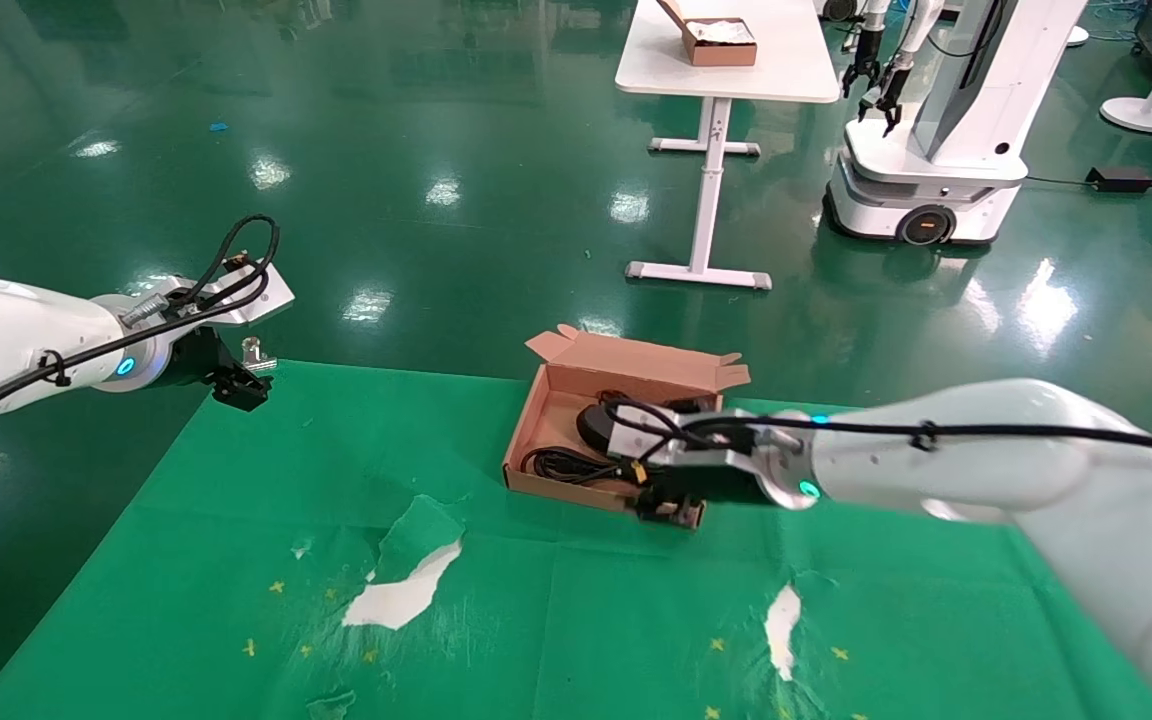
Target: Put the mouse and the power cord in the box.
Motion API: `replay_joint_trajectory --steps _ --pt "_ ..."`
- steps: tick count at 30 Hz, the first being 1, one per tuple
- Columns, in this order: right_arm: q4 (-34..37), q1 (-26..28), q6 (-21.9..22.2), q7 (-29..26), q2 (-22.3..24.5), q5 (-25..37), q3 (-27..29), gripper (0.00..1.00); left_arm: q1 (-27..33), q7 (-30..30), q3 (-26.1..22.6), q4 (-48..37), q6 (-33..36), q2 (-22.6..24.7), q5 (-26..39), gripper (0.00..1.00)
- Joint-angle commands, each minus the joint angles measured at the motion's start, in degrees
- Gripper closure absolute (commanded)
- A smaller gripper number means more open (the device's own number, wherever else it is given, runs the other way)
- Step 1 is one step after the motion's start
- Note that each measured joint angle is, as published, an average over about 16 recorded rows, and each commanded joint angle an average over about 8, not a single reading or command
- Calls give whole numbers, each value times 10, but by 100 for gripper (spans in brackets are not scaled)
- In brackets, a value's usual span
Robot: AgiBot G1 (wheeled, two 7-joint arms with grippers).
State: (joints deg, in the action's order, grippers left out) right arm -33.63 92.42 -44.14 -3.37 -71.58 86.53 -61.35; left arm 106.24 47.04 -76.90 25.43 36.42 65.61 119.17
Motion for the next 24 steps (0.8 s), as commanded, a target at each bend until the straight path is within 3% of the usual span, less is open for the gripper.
replay_joint_trajectory --steps 1,11,24 --pt "-16 -12 -16 -3 14 -18 18 0 0 0 0 0 0 0 0 0" --pt "-95 -73 -99 -18 87 -106 108 0 -10 -8 14 11 11 -7 -18 0" --pt "-198 -153 -206 -37 181 -221 225 0 -102 -83 139 109 112 -70 -176 0"
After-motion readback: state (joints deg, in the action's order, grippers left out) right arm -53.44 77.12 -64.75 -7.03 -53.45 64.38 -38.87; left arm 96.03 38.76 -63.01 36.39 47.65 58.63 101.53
